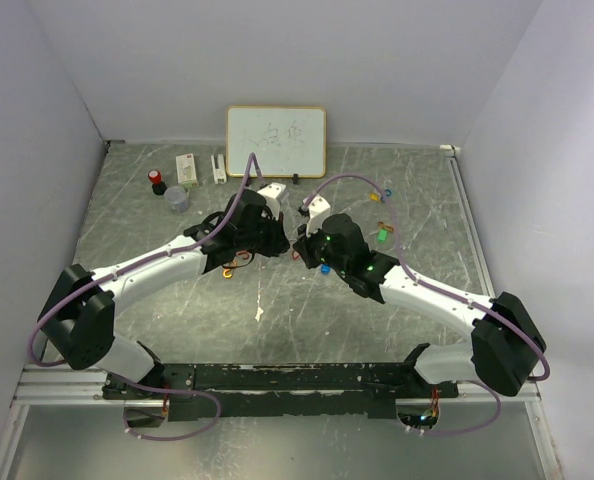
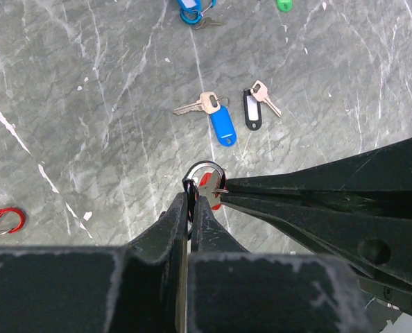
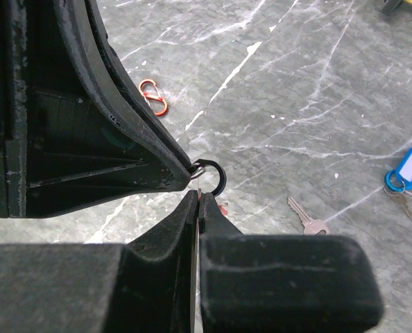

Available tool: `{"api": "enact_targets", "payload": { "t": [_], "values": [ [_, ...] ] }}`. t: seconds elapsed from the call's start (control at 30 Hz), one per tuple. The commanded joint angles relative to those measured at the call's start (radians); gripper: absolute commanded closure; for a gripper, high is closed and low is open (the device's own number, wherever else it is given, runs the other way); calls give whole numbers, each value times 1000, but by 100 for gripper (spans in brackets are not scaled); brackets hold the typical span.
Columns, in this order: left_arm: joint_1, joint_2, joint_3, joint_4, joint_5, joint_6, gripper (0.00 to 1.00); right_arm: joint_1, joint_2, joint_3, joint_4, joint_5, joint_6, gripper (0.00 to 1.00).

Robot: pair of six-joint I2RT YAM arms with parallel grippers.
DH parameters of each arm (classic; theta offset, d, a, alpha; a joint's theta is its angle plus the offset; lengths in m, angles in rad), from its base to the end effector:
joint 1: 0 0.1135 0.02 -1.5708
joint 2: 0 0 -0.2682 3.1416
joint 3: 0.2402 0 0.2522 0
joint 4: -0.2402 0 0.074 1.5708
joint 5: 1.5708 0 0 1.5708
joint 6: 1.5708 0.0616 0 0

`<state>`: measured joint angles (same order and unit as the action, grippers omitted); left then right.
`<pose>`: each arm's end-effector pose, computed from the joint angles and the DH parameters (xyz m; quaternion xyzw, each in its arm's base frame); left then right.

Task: Put the keys on the keyring

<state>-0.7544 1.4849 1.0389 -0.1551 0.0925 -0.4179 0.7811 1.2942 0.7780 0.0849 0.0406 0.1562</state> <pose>0.2551 -0.2476 0.2526 0.1692 0.8677 -0.2916 0.3652 0.2237 0.2183 0.2461 -0.2484 0.8045 0.2283 0.4889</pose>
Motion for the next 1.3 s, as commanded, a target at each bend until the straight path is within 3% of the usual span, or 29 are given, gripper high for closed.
{"api": "enact_targets", "payload": {
  "t": [0.0,1.27],
  "values": [
    [4,-10,13,3,33,13,93,-1,4,4,10,13,-12,100],
    [3,-34,10,-29,98,36,93,-2,11,18,6,49,-18,100]
  ]
}}
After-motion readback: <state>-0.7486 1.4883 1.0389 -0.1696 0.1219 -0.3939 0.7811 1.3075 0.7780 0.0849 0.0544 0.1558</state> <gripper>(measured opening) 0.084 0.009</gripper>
